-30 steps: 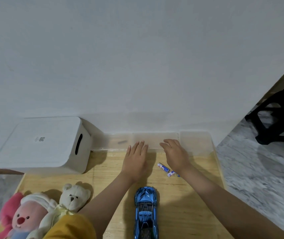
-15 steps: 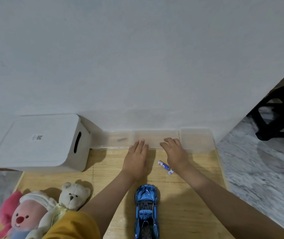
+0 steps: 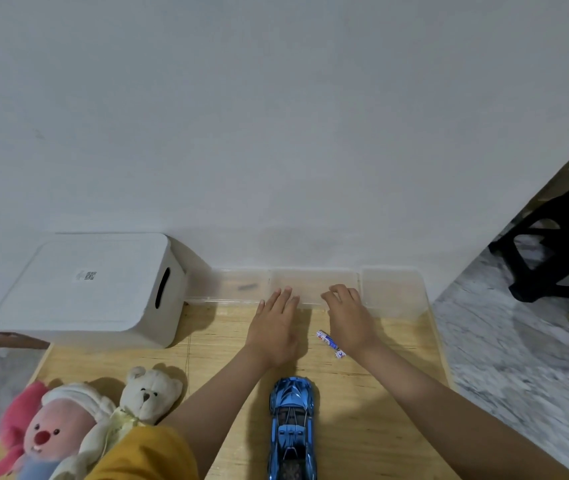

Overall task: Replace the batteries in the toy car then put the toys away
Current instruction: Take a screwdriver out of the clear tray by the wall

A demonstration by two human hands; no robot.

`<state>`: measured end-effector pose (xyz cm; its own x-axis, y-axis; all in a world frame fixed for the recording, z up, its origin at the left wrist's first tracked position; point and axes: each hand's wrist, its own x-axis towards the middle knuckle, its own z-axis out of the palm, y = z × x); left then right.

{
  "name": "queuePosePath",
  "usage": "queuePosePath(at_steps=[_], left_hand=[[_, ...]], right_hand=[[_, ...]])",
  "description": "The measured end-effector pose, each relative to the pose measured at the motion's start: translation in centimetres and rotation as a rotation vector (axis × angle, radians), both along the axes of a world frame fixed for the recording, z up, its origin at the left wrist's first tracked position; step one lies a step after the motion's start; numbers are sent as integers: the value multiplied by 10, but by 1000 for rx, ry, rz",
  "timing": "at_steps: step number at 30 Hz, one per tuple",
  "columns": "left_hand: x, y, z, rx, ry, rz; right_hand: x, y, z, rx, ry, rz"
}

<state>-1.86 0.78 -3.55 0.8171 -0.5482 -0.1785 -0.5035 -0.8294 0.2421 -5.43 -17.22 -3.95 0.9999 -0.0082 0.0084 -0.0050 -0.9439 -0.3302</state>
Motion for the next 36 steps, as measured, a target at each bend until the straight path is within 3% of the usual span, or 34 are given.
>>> queuePosePath(at_steps=[6,13,17,25,36], left_hand=[[9,20,10,-50,-32,9],[31,72,16,-53,-208,275],[43,97,18,-136,-181,392],[68,118,4,-389,13,401],[76,121,-16,-348,-49,417]], right_hand=[[9,18,9,3,-53,43],[33,68,24,115,-73,251],[51,90,26,124,-21,322],[80,119,24,-90,154,323],[90,149,25,-329,150,343]])
